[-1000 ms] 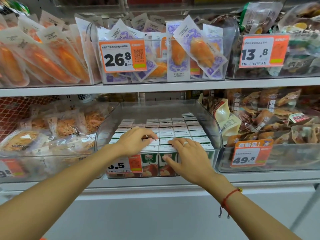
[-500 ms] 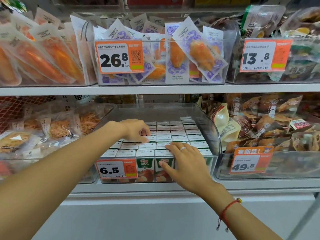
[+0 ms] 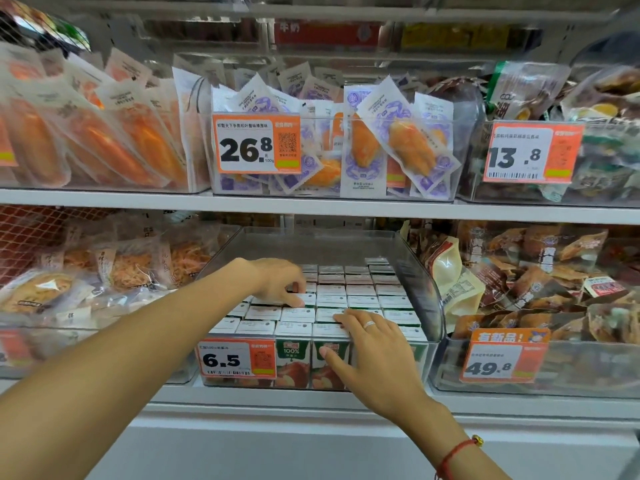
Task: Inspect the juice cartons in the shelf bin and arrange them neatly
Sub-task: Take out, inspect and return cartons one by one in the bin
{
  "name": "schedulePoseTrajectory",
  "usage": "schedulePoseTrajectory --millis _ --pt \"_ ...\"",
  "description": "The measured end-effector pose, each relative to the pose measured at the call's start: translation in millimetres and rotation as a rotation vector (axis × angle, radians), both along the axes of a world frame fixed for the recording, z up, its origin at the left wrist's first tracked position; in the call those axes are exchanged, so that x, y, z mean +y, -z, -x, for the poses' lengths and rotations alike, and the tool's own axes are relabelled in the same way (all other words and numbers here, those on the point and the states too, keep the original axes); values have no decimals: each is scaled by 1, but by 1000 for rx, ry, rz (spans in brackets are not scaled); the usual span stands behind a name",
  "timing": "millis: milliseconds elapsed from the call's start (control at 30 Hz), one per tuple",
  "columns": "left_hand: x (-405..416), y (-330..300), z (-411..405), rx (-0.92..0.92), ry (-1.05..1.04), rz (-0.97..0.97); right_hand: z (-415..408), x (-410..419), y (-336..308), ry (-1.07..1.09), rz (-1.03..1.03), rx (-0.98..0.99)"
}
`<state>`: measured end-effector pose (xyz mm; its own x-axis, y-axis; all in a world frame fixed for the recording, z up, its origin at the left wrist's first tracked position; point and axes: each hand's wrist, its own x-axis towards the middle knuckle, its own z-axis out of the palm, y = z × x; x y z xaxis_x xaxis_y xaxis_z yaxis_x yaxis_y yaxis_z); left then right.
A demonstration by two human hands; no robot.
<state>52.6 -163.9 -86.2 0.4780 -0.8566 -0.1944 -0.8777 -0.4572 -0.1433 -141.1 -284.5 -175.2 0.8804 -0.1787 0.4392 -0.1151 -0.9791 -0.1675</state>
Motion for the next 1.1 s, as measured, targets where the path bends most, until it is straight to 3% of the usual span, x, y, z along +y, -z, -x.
schedulePoseTrajectory --millis 233,400,533,767,867,967,1100 --pt "17 6 -8 96 -134 474 -2 -3 0 -6 20 2" --pt "30 21 -3 165 -218 711 -2 -1 -1 3 10 -4" --pt "32 21 10 220 -270 1044 -2 -2 -1 2 23 3" --pt "50 11 62 441 -348 1508 -2 -4 -2 9 32 17" --pt "73 20 99 616 -484 1670 0 -3 -6 9 34 62" --pt "96 31 133 822 -669 1675 7 9 -18 -44 -155 2" --pt "112 43 162 1032 -712 1606 21 48 -39 -211 -790 0"
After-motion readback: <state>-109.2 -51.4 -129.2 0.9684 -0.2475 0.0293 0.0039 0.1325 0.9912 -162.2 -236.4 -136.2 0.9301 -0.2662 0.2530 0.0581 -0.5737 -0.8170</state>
